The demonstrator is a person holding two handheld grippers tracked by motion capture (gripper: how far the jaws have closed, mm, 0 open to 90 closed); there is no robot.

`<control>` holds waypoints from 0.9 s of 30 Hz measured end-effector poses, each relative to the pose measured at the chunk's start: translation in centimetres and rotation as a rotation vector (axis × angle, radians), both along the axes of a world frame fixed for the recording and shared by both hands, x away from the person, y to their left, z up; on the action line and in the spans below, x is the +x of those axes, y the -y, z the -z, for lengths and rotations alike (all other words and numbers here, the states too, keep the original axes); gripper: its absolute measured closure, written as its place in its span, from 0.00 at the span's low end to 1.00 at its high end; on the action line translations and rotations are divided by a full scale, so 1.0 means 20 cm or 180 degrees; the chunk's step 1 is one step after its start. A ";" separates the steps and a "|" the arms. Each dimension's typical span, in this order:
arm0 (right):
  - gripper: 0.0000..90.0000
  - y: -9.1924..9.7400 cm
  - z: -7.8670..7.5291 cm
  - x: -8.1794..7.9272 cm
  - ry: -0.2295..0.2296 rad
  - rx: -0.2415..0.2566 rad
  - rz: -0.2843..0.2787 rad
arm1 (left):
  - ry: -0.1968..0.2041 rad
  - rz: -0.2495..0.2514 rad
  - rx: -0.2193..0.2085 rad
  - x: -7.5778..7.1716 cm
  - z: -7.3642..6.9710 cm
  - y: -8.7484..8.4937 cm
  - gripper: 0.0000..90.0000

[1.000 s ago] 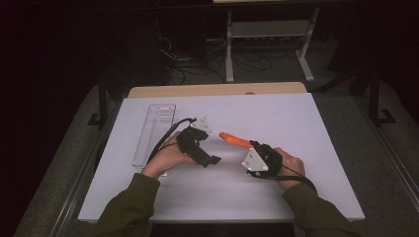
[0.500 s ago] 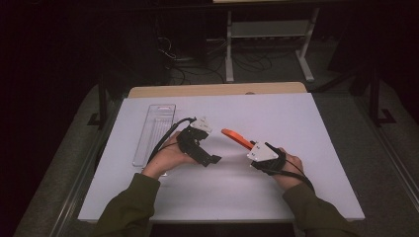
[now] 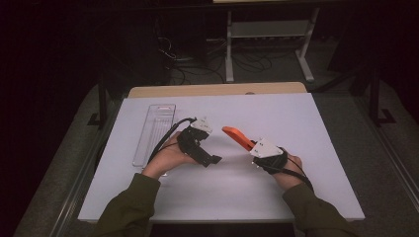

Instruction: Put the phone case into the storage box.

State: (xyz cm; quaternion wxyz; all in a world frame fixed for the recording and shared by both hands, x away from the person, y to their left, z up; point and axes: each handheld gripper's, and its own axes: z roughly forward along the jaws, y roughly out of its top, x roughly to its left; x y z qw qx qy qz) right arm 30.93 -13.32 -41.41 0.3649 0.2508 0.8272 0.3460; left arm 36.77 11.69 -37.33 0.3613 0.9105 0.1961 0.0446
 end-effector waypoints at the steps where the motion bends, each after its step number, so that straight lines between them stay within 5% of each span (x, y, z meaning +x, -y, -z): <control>1: 0.91 0.00 0.00 0.00 -0.0027 0.0042 0.0016 | 0.0000 -0.0002 0.0001 0.00 0.00 0.00 0.00; 27: 0.91 0.07 -0.02 0.05 -0.0683 0.1096 0.0151 | -0.0011 -0.0057 -0.0039 0.00 0.00 0.00 0.00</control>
